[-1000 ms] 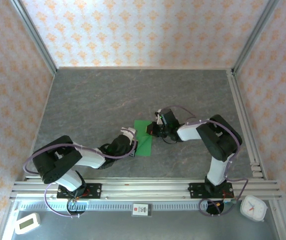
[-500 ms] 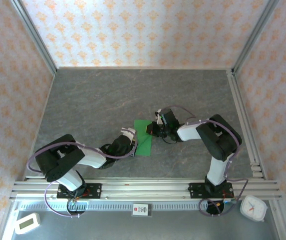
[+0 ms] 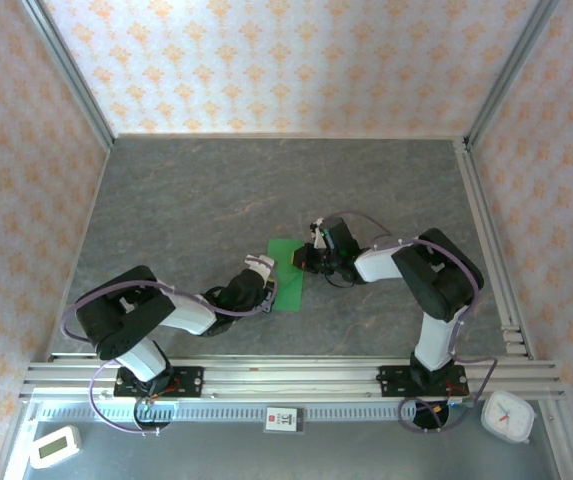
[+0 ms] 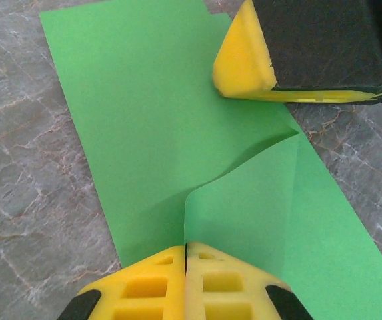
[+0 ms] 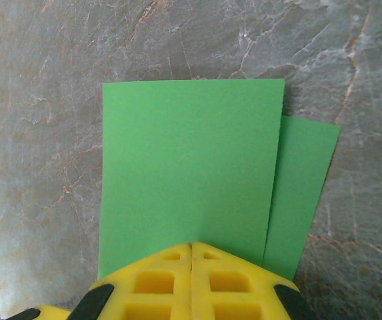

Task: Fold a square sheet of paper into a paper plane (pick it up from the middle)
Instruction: Fold the triangle a second time at the center of the table.

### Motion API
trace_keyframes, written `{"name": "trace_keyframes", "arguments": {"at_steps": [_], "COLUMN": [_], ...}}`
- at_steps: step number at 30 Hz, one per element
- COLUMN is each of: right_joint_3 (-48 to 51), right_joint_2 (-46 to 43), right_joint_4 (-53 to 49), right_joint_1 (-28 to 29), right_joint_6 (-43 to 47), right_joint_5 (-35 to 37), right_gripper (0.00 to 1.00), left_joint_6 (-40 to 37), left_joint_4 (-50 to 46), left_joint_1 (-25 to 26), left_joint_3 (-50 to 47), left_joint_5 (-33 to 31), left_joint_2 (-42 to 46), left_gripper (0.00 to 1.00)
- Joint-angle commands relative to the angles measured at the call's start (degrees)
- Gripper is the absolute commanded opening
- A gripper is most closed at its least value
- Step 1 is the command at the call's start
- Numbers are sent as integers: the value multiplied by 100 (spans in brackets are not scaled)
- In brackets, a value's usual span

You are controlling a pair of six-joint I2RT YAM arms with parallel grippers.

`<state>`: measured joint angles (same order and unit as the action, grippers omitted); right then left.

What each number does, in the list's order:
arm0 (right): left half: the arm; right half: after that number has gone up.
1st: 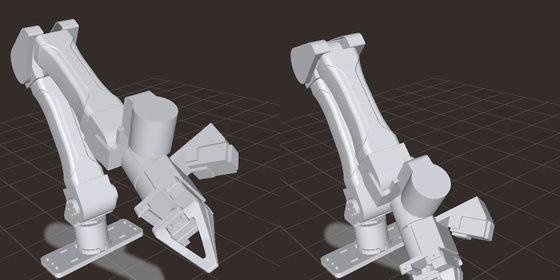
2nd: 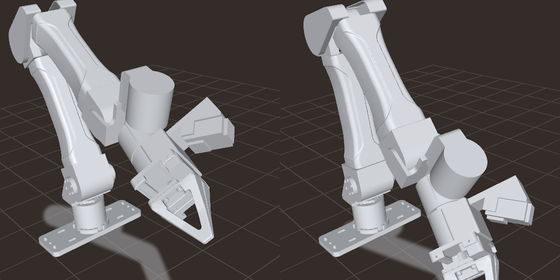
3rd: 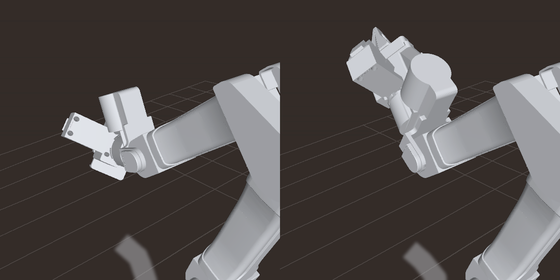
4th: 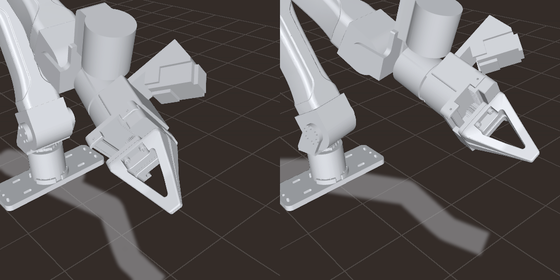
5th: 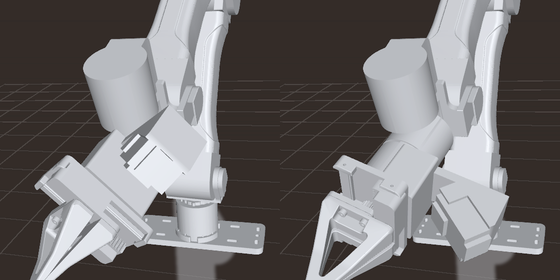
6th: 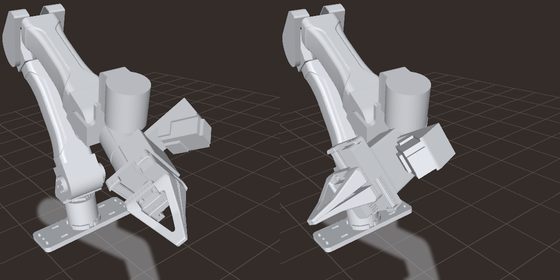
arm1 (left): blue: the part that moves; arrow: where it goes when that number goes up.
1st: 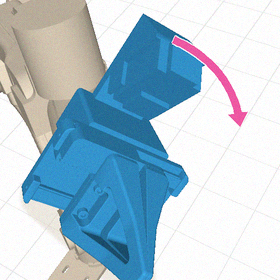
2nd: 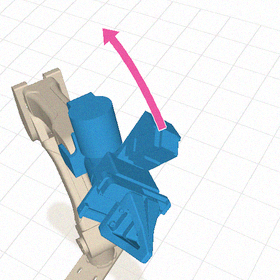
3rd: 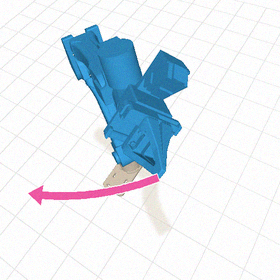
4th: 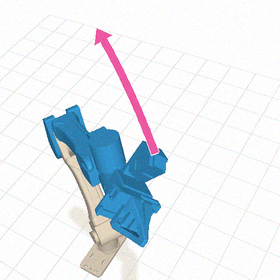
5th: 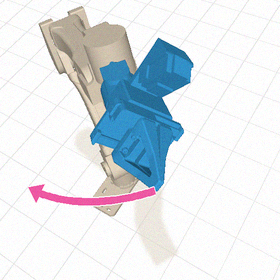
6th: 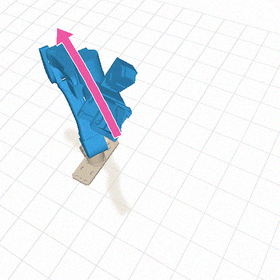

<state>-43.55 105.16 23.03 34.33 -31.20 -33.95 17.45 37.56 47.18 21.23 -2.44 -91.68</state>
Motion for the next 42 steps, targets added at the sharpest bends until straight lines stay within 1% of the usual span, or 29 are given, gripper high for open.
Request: {"name": "trace_keyframes", "arguments": {"at_steps": [1,9,14,18,23,29,34,42], "right_joint_3": [242,34,-317,-317,207,686,664,514], "right_joint_2": [443,325,-180,-621,-1065,-1330,-1262,-975], "right_joint_4": [-740,-941,-1369,-1469,-1034,-513,-281,-132], "right_joint_1": [14,18,14,17,130,542,818,927], "right_joint_6": [134,274,415,365,16,-423,-628,-729], "right_joint_5": [332,236,306,368,267,378,441,475], "right_gripper": [0,0,0,0,0,0,0,0], "left_joint_6": [-110,-102,-49,-35,-22,-32,-49,-68], "left_joint_4": [120,178,252,258,270,277,265,257], "left_joint_1": [-66,-71,-75,-81,-98,-110,-118,-113], "left_joint_3": [13,-22,-92,-119,-155,-155,-146,-137], "left_joint_5": [-159,-111,-81,-108,-123,-87,-75,-72], "left_joint_2": [-147,-267,-289,-256,-219,-236,-243,-241], "left_gripper": [0,0,0,0,0,0,0,0]}}
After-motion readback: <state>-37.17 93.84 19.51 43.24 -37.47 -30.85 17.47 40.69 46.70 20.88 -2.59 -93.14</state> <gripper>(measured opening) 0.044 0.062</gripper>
